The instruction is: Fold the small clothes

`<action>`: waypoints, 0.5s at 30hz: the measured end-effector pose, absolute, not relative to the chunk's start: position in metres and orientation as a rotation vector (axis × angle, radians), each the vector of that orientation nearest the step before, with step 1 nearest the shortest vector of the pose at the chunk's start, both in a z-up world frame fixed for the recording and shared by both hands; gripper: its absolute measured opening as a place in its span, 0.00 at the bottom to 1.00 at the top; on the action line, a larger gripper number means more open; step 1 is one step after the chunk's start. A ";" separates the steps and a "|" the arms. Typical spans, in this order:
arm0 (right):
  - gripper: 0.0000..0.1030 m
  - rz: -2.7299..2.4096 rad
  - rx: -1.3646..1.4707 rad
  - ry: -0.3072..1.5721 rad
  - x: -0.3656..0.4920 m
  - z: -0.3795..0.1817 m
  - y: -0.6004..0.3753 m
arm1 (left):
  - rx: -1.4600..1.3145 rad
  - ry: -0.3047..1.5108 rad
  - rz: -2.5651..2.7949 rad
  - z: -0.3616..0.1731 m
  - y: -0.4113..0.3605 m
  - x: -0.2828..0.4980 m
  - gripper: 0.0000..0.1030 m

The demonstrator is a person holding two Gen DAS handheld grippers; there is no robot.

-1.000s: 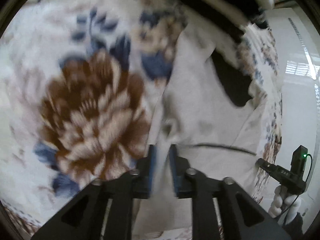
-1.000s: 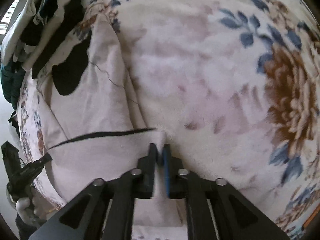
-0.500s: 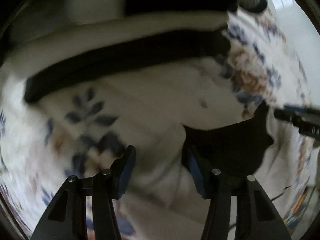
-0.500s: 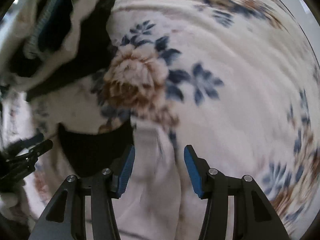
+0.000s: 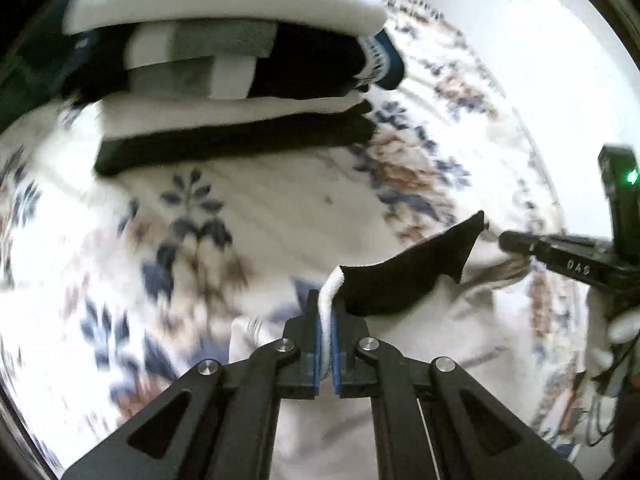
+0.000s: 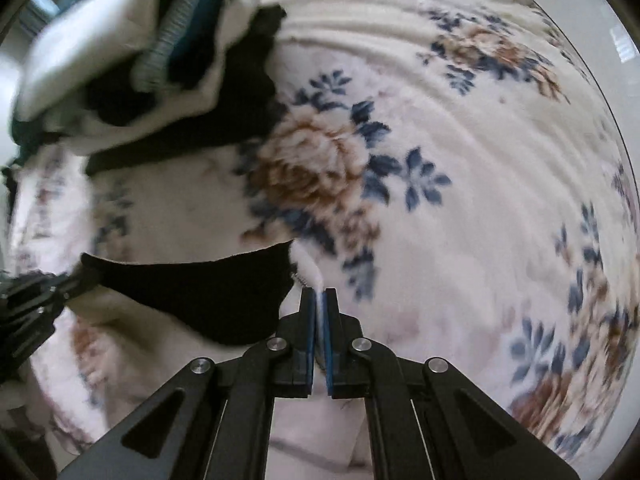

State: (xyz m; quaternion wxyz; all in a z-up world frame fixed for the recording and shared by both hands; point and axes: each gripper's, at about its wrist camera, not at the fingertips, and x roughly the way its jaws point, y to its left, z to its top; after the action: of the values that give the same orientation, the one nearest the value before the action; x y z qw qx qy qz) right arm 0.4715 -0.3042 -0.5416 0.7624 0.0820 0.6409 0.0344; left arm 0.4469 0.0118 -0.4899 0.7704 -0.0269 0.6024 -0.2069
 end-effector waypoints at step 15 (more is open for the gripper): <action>0.03 0.127 0.300 1.461 0.236 -0.545 -0.318 | -0.317 1.522 -0.342 -0.534 0.042 0.296 0.02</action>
State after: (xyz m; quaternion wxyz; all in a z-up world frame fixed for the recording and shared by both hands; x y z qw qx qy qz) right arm 0.2357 -0.3182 -0.5452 0.7329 0.1364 0.6640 0.0577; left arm 0.2962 0.0421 -0.5344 0.6996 -0.1425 0.6831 -0.1537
